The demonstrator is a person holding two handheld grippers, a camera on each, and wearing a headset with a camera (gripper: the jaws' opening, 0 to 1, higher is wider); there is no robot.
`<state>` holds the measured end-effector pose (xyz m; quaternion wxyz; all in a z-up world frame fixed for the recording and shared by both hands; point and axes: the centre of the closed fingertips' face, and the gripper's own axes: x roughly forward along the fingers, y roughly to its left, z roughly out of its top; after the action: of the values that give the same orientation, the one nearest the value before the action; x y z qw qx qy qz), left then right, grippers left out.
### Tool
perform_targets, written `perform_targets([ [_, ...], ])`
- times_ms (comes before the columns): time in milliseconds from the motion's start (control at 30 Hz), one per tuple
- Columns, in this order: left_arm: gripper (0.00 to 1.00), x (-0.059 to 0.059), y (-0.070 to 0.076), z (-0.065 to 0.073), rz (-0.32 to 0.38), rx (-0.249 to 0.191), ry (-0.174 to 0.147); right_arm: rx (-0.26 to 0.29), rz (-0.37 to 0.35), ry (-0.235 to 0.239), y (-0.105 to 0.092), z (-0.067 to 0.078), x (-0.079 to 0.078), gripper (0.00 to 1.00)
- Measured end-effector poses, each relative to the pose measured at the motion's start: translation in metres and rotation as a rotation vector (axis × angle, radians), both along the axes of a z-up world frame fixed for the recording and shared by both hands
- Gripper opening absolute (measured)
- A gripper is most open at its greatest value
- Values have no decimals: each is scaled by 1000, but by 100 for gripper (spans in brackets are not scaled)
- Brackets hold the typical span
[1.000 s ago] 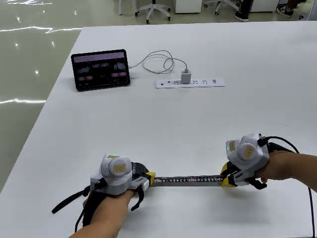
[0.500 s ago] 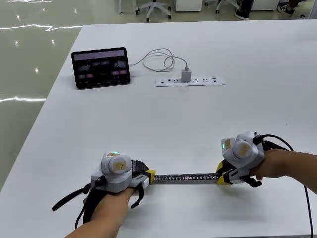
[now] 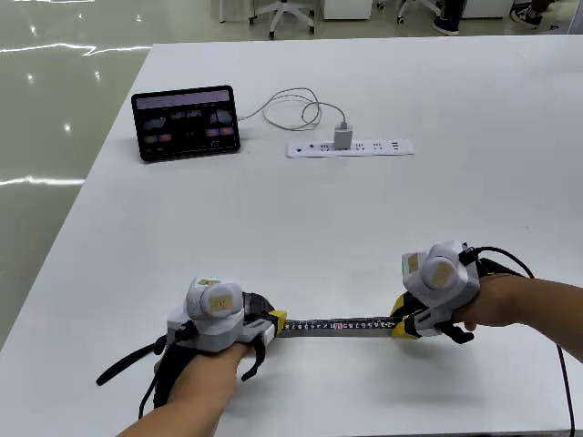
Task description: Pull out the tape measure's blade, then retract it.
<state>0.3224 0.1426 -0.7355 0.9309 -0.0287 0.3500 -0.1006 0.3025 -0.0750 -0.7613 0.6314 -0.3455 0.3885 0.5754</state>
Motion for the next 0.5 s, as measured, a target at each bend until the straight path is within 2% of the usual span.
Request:
perform_targets([
  [500, 65, 0, 0, 0, 0, -2, 0, 22, 17, 3, 16, 2, -1, 12],
])
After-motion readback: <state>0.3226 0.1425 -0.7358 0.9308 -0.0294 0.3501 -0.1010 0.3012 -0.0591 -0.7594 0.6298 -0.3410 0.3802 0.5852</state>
